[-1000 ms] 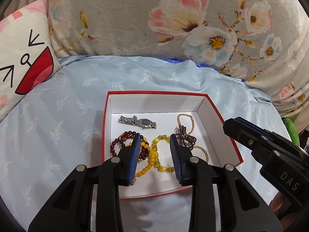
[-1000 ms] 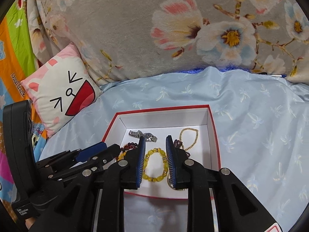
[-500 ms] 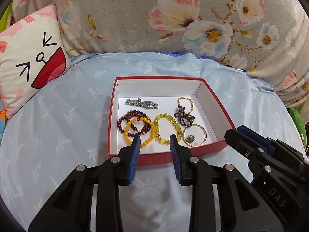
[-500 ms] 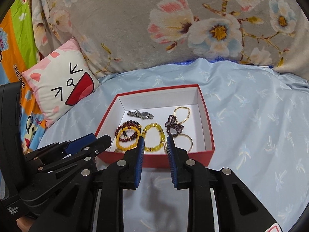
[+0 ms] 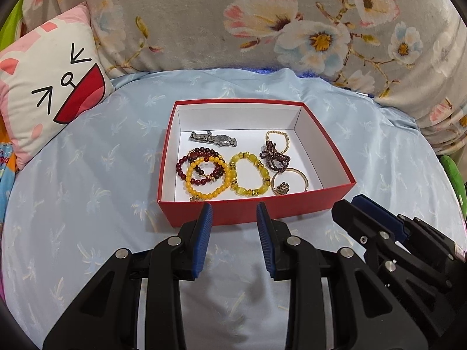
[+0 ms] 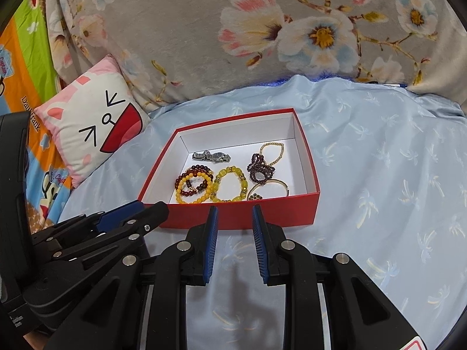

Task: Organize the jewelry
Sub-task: 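Lift both open tools out of the box and hold above it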

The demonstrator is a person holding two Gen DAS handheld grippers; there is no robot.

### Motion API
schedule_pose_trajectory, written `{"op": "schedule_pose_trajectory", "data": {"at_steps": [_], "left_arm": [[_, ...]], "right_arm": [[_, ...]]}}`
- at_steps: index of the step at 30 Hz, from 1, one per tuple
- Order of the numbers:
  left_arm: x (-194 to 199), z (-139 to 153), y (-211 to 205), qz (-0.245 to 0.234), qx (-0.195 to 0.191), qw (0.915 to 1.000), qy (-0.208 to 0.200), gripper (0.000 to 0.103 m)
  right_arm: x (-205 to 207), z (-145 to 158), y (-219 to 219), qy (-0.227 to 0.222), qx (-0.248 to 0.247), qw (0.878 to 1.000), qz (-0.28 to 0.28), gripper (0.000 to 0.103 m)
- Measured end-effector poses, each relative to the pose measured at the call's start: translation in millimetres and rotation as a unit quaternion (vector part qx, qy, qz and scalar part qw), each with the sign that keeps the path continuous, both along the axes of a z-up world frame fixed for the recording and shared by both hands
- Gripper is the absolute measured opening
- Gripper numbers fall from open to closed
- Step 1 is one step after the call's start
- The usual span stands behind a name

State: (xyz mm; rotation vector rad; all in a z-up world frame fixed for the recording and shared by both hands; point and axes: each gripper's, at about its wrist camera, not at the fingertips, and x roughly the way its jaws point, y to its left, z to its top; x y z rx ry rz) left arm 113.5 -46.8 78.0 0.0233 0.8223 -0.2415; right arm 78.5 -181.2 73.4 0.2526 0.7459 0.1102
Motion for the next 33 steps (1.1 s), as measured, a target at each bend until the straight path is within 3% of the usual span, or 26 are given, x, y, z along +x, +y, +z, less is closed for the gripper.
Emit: {"op": "schedule_pose_trajectory", "data": {"at_steps": [12,33], "left_arm": [[4,-2,-6,0.016,0.026,0.9995,-0.006,0.029],[35,-24,41,0.064,0.0,0.9978,0.017,0.032]], "right_arm": [[6,-1,3,-0.001,-0.014,1.0,-0.002,0.024],[21,-22,-4,0.029,-0.011,0.999,-0.009,0.024]]}}
